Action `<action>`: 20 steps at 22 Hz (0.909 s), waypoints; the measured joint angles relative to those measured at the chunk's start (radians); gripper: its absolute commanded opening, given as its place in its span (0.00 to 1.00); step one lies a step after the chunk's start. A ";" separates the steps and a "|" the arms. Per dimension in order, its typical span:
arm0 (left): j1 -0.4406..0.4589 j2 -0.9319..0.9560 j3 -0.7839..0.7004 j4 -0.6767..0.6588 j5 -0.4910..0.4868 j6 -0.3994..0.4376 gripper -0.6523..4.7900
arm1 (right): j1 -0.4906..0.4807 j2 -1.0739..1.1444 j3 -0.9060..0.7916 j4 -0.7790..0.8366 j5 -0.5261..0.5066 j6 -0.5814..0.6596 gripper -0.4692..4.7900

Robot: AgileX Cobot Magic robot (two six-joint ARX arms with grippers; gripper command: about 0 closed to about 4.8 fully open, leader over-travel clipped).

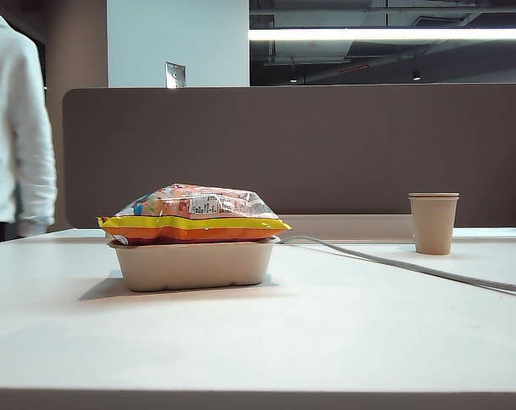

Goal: Pick up a bag of chips and put them in the box.

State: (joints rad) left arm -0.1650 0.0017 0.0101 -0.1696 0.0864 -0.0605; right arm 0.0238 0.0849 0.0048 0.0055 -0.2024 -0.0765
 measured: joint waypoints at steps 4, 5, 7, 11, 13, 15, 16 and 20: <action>0.001 0.000 0.000 0.000 0.000 0.000 0.17 | -0.010 -0.046 0.000 0.000 0.000 0.000 0.24; 0.008 0.000 0.000 0.000 0.000 0.000 0.17 | -0.010 -0.061 0.000 0.000 0.000 0.000 0.24; 0.008 0.000 0.000 0.000 0.000 0.000 0.17 | -0.010 -0.075 0.000 0.000 0.000 0.000 0.24; 0.008 0.000 0.000 0.000 0.000 0.000 0.17 | -0.043 -0.082 0.000 0.001 -0.001 0.000 0.24; 0.008 0.000 0.000 0.000 0.000 0.000 0.17 | -0.066 -0.082 0.000 0.001 -0.001 0.000 0.24; 0.008 0.000 0.000 0.000 0.000 0.000 0.17 | -0.083 -0.082 0.000 0.001 0.000 0.000 0.24; 0.008 0.000 0.000 0.000 0.000 0.000 0.17 | -0.084 -0.082 0.000 0.001 0.000 0.000 0.24; 0.008 0.000 0.000 0.000 0.000 0.000 0.17 | -0.084 -0.082 0.000 0.001 0.000 0.000 0.24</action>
State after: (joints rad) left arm -0.1570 0.0017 0.0101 -0.1696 0.0864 -0.0601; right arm -0.0597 0.0025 0.0048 0.0063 -0.2028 -0.0765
